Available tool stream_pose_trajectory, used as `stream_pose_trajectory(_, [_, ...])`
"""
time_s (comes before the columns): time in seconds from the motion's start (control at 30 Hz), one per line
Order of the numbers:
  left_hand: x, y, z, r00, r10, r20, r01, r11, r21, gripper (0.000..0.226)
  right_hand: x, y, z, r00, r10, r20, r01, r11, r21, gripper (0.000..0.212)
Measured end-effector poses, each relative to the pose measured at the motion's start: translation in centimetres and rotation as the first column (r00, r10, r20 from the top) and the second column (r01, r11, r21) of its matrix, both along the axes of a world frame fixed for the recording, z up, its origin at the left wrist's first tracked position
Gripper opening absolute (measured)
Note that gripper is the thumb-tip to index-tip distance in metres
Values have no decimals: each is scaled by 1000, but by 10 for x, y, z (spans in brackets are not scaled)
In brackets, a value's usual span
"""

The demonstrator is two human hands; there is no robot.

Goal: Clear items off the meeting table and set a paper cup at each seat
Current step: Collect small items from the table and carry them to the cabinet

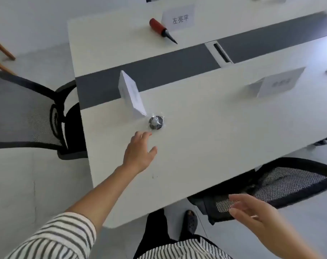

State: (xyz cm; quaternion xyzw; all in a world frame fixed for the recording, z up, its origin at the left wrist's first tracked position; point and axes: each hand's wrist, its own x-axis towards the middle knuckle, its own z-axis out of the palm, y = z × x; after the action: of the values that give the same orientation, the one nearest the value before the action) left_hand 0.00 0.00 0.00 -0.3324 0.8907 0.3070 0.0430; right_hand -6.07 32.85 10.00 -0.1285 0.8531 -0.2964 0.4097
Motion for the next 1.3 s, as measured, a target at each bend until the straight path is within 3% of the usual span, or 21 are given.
stream_pose_trajectory(0.1, [-49, -23, -25, 987, -161, 28, 163, 972, -167, 56, 6, 0, -3, 996, -88, 26, 87, 994, 61, 26])
stream_pose_trajectory(0.27, [-100, -41, -75, 918, -307, 252, 368, 897, -246, 63, 28, 1, 7, 975, -221, 34, 211, 960, 185, 25])
stream_pose_trajectory(0.57, [-108, -45, -102, 933, -302, 194, 353, 869, -348, 29, 72, 18, 7, 903, -430, 27, 412, 880, 235, 26])
stream_pose_trajectory(0.77, [-114, -20, -77, 934, -254, 252, 303, 937, -177, 36, 90, 58, 16, 900, -437, 0, 426, 878, 219, 60])
stream_pose_trajectory(0.97, [-82, 70, -39, 978, -195, 74, 193, 981, 28, 27, 124, 137, 27, 860, -508, -53, 510, 848, 143, 66])
stream_pose_trajectory(1.17, [-42, 201, 6, 977, -188, -97, 205, 956, 209, 36, 169, 245, 19, 828, -555, -84, 560, 826, 66, 60])
stream_pose_trajectory(1.3, [-25, 282, 32, 941, -254, -224, 310, 912, 270, 45, 185, 308, 12, 788, -610, -78, 614, 788, 37, 35])
